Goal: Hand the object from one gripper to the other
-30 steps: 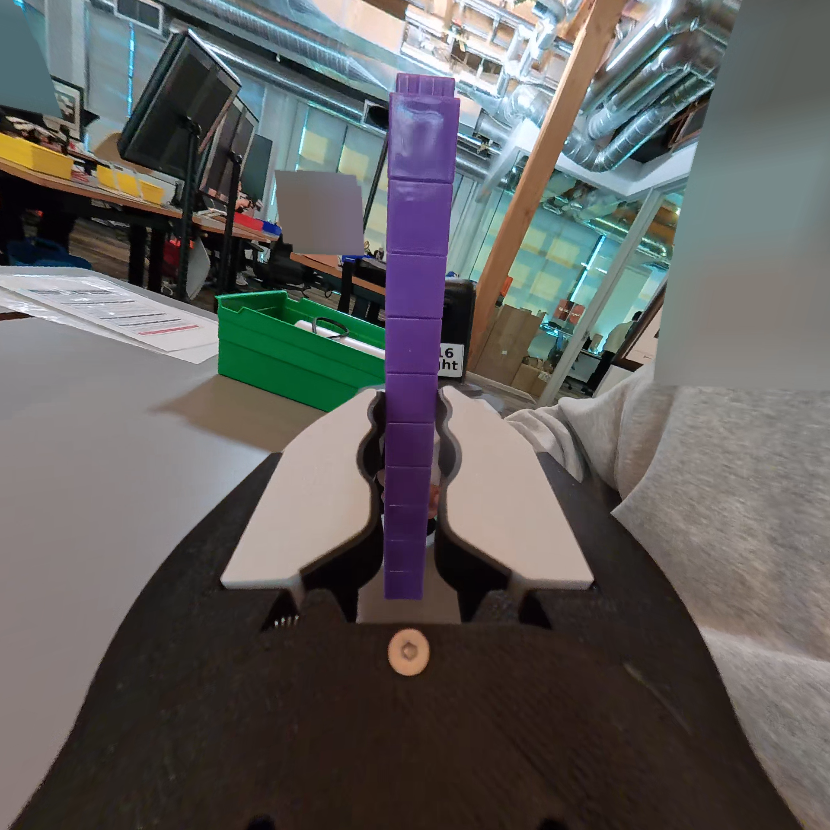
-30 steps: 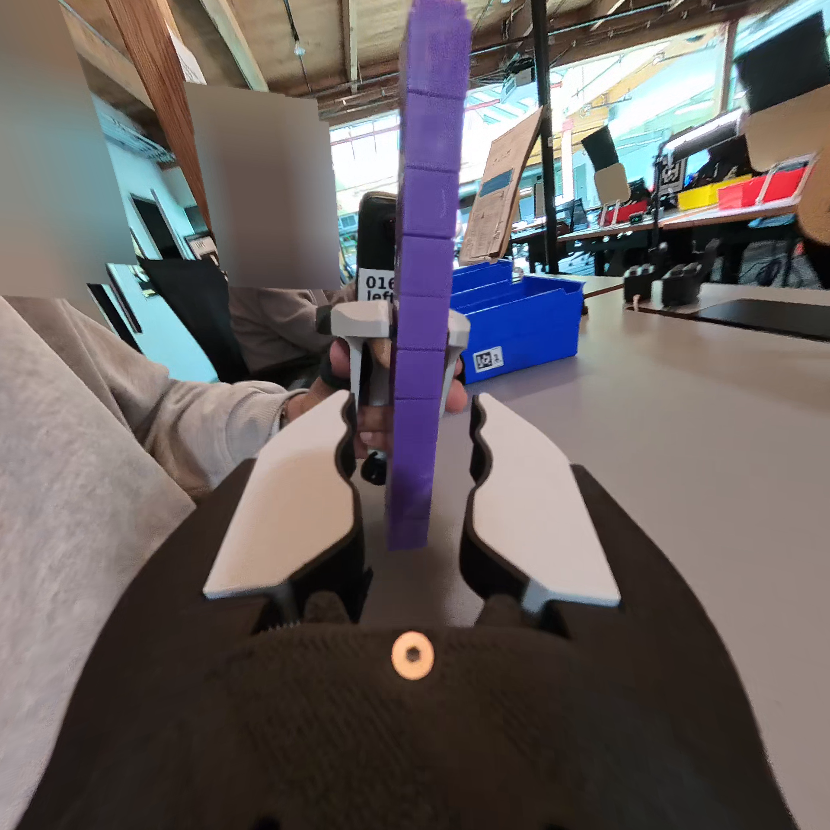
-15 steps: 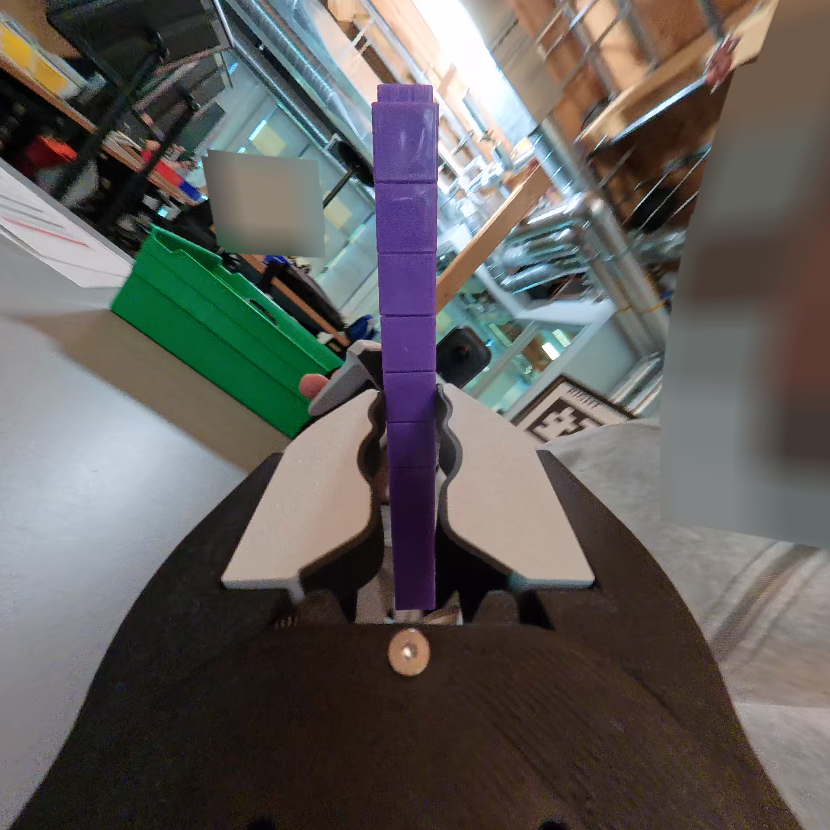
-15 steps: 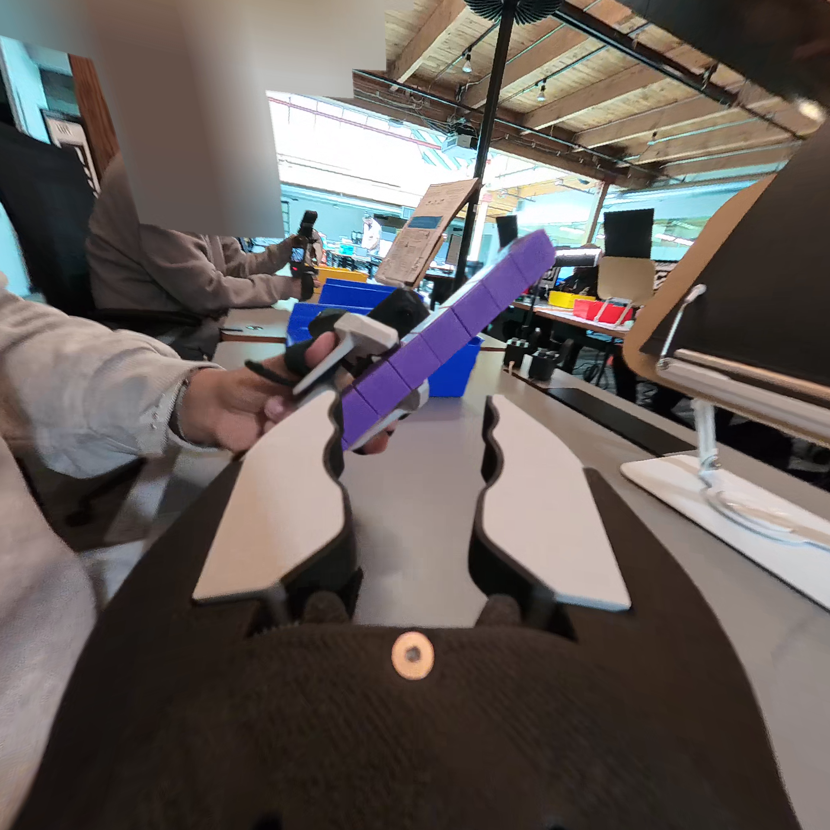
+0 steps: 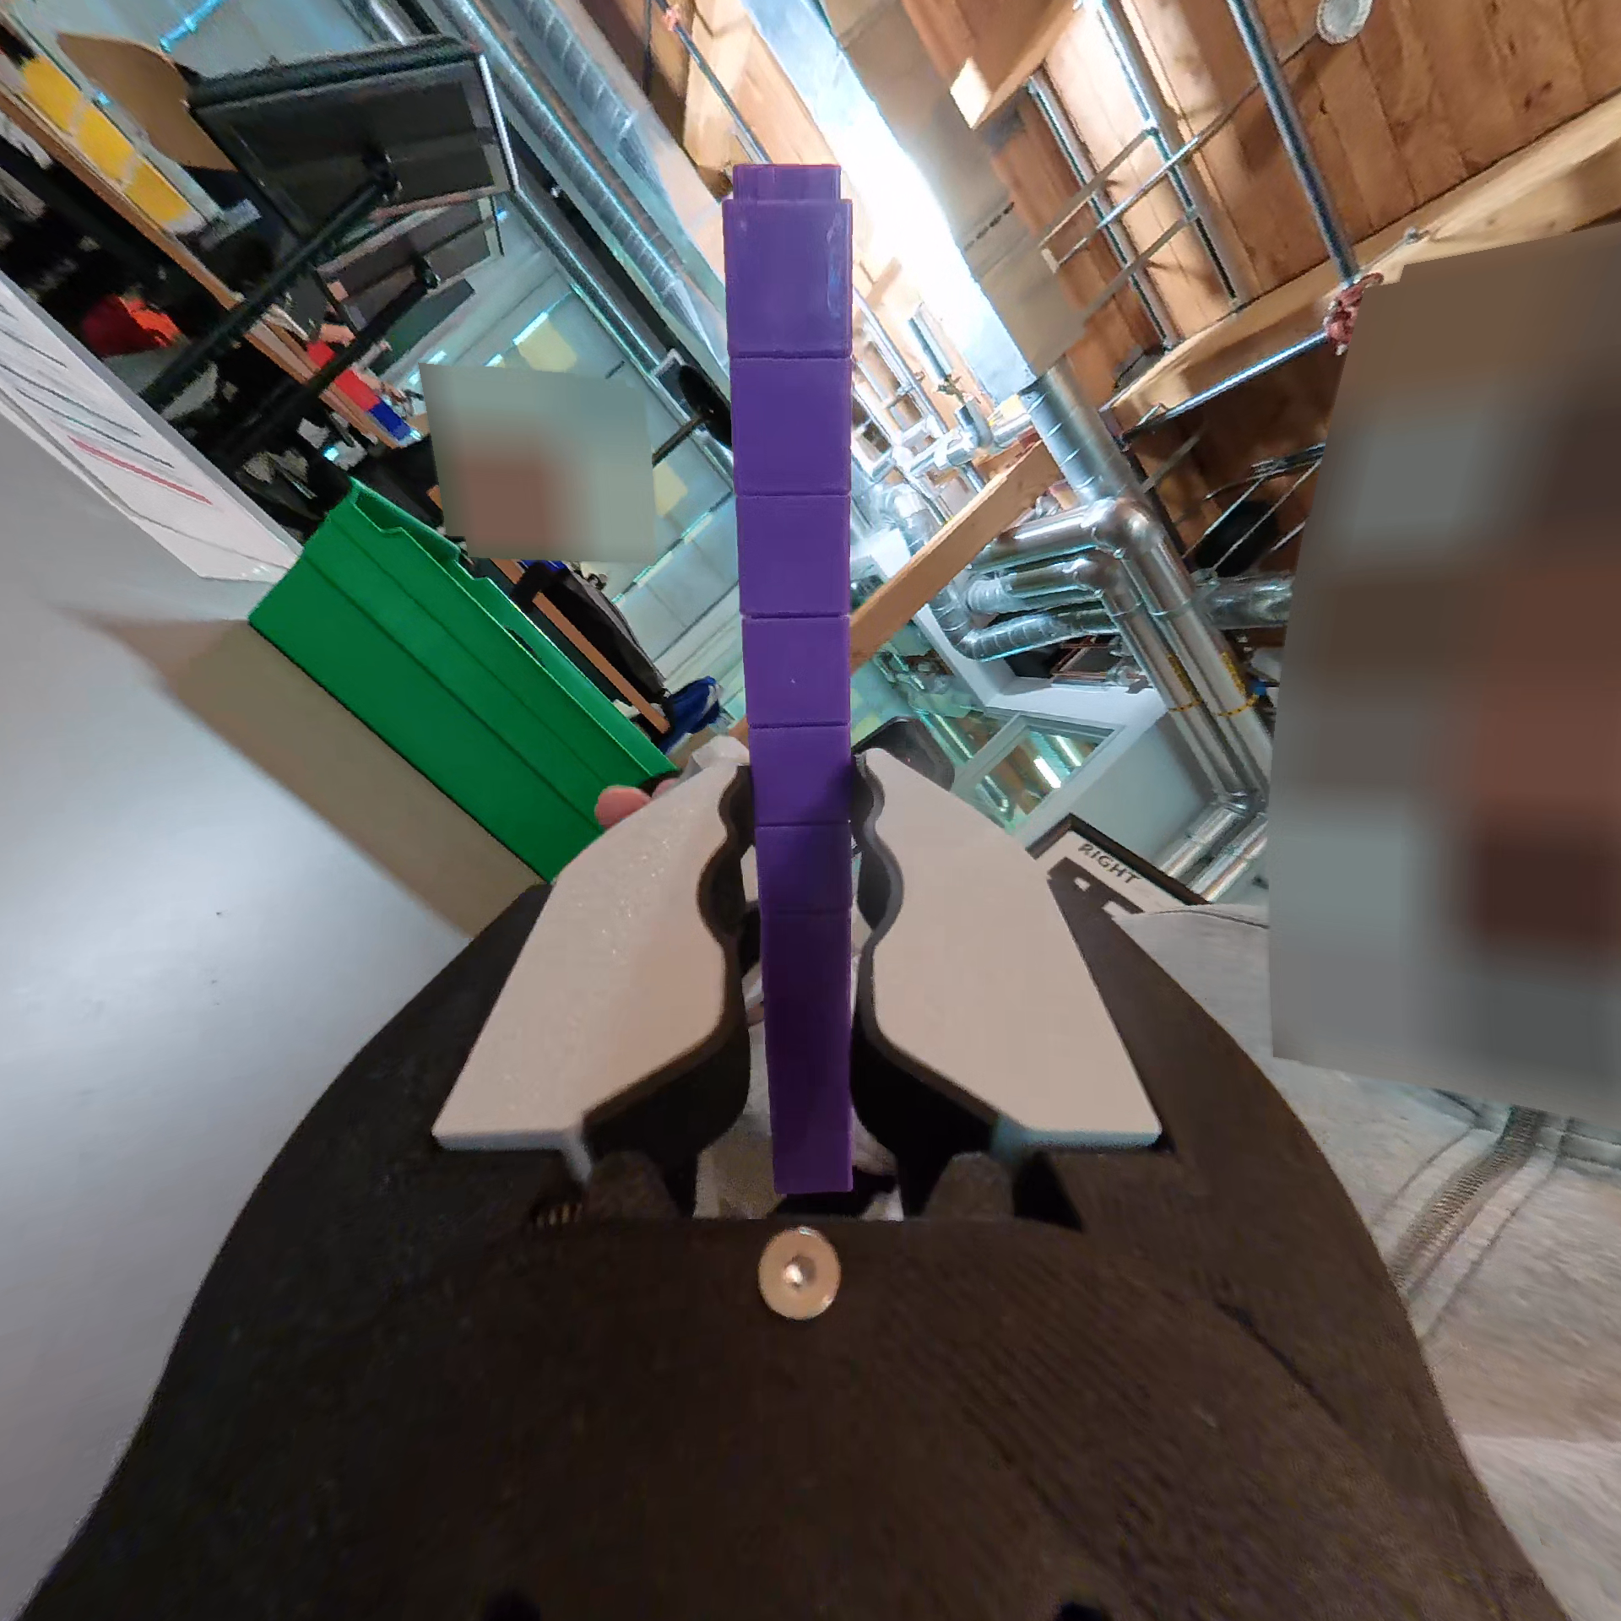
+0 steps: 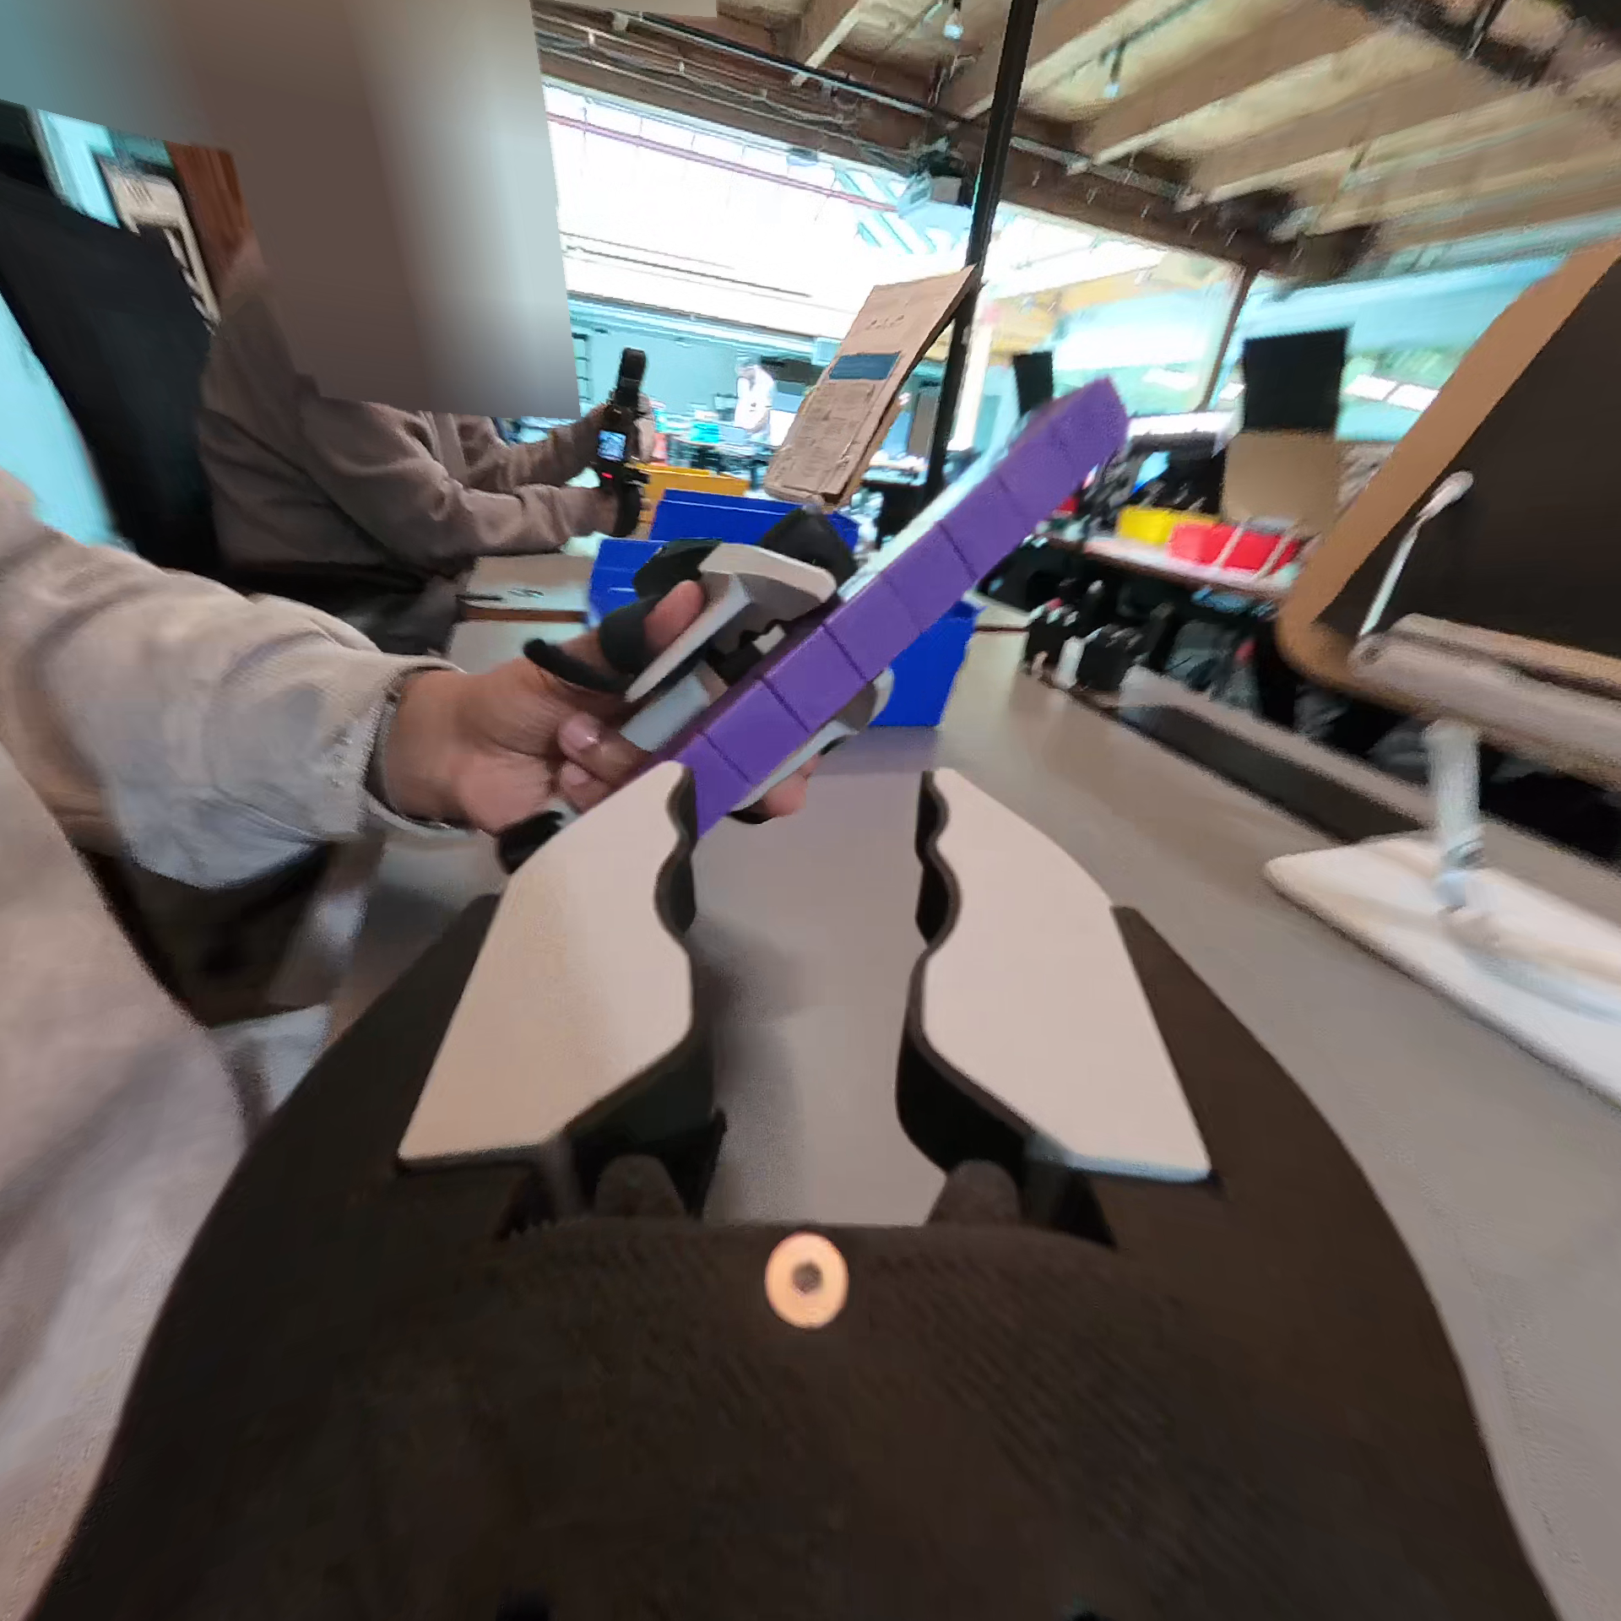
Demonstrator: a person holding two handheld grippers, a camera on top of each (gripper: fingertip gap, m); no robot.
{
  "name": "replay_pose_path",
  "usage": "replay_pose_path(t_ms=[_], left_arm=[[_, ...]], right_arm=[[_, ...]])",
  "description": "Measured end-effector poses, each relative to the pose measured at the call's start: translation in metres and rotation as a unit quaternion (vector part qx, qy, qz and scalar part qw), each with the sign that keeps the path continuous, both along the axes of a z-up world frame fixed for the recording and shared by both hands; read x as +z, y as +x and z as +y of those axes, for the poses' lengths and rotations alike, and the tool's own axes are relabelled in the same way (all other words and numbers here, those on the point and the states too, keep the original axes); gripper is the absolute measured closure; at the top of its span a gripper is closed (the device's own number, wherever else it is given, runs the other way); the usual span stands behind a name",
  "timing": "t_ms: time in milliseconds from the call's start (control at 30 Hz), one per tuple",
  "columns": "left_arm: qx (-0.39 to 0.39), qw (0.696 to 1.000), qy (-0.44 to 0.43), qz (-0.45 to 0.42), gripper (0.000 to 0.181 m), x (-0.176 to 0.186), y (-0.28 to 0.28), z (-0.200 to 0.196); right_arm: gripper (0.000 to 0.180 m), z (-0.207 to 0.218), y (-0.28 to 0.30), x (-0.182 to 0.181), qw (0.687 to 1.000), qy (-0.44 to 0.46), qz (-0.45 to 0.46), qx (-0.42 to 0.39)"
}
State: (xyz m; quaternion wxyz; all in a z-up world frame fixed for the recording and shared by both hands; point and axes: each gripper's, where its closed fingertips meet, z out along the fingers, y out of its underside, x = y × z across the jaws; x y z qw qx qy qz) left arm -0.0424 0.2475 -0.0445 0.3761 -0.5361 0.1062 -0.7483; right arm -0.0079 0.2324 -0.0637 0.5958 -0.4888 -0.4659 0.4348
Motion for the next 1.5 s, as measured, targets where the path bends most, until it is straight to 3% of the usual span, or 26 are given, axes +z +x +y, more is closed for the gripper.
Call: replay_pose_path(t_ms=[133,200,467,700,833,867,967,1067,1300,1500], left_arm=[[0.043,0.998,0.044,0.017,0.160,0.005,-0.004,0.001],[0.057,0.996,0.066,0.023,0.160,0.009,-0.004,-0.001],[0.099,0.983,0.148,0.041,0.160,0.029,-0.003,-0.013],[0.097,0.976,0.187,0.060,0.161,0.032,0.009,-0.023],[0.098,0.973,0.201,0.064,0.161,0.034,0.012,-0.026],[0.094,0.974,0.198,0.059,0.158,0.035,0.012,-0.026],[0.105,0.975,0.188,0.058,0.119,0.036,0.014,-0.022],[0.127,0.972,0.186,0.071,0.097,0.032,0.016,-0.018],[0.108,0.977,0.167,0.072,0.099,0.021,0.022,-0.017],[0.079,0.984,0.141,0.075,0.106,0.006,0.029,-0.017]], right_arm=[[0.127,-0.010,-0.010,-0.008,0.982,-0.173,0.019,0.072],[0.127,-0.013,-0.016,-0.014,0.971,-0.219,0.023,0.089],[0.133,-0.027,-0.029,-0.037,0.969,-0.218,-0.047,0.104],[0.157,-0.032,-0.029,-0.032,0.960,-0.247,-0.027,0.129],[0.157,-0.034,-0.029,-0.029,0.962,-0.238,-0.026,0.133],[0.157,-0.034,-0.028,-0.026,0.963,-0.234,-0.019,0.135],[0.157,-0.032,-0.024,-0.013,0.962,-0.233,0.013,0.140],[0.157,-0.027,-0.015,0.002,0.962,-0.232,0.044,0.139],[0.157,-0.013,0.017,0.055,0.970,-0.204,0.099,0.085],[0.158,0.019,0.097,0.079,0.967,-0.220,0.106,-0.066]])
